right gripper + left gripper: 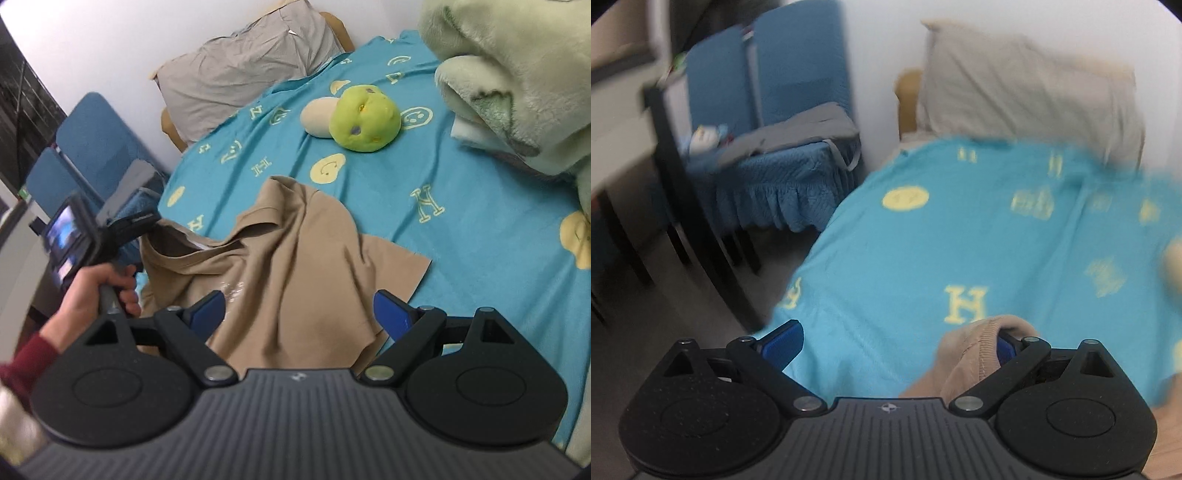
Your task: Fold clothes
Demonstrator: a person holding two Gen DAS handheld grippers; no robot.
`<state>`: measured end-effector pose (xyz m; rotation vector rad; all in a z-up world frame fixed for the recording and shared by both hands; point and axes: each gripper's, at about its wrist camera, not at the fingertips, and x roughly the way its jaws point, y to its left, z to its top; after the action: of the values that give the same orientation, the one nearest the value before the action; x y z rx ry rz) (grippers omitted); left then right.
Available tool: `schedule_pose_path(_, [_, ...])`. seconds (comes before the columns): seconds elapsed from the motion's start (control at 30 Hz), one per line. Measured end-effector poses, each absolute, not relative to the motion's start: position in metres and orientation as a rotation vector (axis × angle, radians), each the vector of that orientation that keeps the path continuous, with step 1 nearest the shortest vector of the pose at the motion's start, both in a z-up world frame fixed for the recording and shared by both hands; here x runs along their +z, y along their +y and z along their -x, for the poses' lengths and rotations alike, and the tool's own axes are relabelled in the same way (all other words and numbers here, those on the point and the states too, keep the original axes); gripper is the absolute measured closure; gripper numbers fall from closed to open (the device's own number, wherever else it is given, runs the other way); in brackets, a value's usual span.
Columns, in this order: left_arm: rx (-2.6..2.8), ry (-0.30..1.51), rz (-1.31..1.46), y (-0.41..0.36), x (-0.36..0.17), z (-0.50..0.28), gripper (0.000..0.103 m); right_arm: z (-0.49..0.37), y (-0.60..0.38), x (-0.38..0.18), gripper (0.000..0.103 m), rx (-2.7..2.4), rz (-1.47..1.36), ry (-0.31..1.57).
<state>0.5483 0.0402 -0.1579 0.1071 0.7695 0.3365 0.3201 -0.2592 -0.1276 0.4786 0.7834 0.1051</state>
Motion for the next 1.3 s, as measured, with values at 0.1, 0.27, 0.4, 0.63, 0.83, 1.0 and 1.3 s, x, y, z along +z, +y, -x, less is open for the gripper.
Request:
schedule_pose_path(0.1, [0.35, 0.888, -0.504, 0.007, -0.191, -0.578, 0.006, -0.333, -0.26, -0.144, 0.014, 0.088, -0.474, 0.824])
schedule_pose_path(0.27, [0.1, 0.857, -0.604, -0.018, -0.175, -0.573, 0.004, -0.335, -0.263, -0.153, 0.014, 0.089, -0.532, 0.862])
schedule_pose_path(0.4, [-0.053, 0.796, -0.523, -0.025, -0.143, -0.554, 0.002, -0.33, -0.263, -0.147, 0.014, 0.094, -0.522, 0.841])
schedule_pose_path(0.63, [-0.148, 0.6, -0.262, -0.013, -0.073, -0.45, 0.002, -0.323, -0.258, -0.136, 0.015, 0.146, -0.501, 0.752])
schedule_pose_path(0.83, [-0.018, 0.482, -0.158, 0.012, -0.027, -0.27, 0.0, -0.31, -0.239, -0.12, 0.015, 0.184, -0.375, 0.586])
schedule_pose_path(1.0, [0.015, 0.479, 0.023, 0.036, -0.022, -0.176, 0.0, -0.309, -0.221, -0.124, 0.024, 0.214, -0.306, 0.495])
schedule_pose_path(1.3, [0.121, 0.421, 0.159, 0.08, -0.045, -0.177, 0.0, -0.381, -0.173, -0.134, 0.029, 0.208, -0.115, 0.505])
